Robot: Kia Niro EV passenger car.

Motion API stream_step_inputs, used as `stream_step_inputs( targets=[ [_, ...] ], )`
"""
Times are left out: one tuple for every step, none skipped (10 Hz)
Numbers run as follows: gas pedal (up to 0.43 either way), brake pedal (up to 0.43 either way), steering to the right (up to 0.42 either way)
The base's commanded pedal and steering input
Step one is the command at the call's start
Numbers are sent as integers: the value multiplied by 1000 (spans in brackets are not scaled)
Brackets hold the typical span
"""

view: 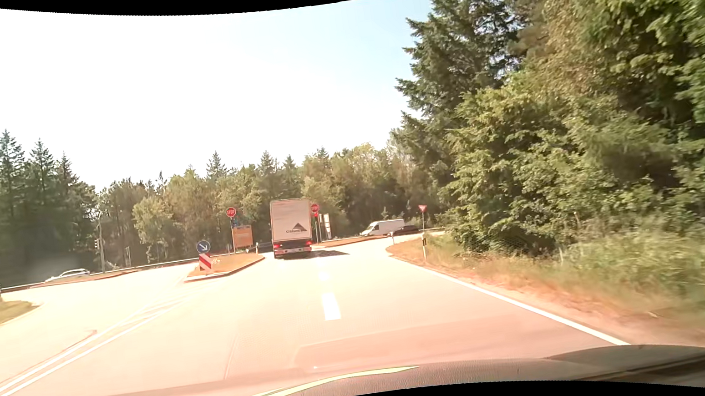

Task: Follow the waypoints while adhering to traffic rules and regulations

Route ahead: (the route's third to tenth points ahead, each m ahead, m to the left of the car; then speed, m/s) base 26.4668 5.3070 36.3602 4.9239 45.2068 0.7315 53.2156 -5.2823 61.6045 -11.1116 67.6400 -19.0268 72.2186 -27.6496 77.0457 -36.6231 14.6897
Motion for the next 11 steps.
stream_step_inputs(
  targets=[
    [0,0,-18],
    [0,122,-14],
    [0,207,-9],
    [0,238,-5],
    [0,262,-4],
    [0,256,-4],
    [0,244,-2],
    [0,238,0],
    [0,232,0],
    [0,226,1],
    [0,226,4]
  ],
)
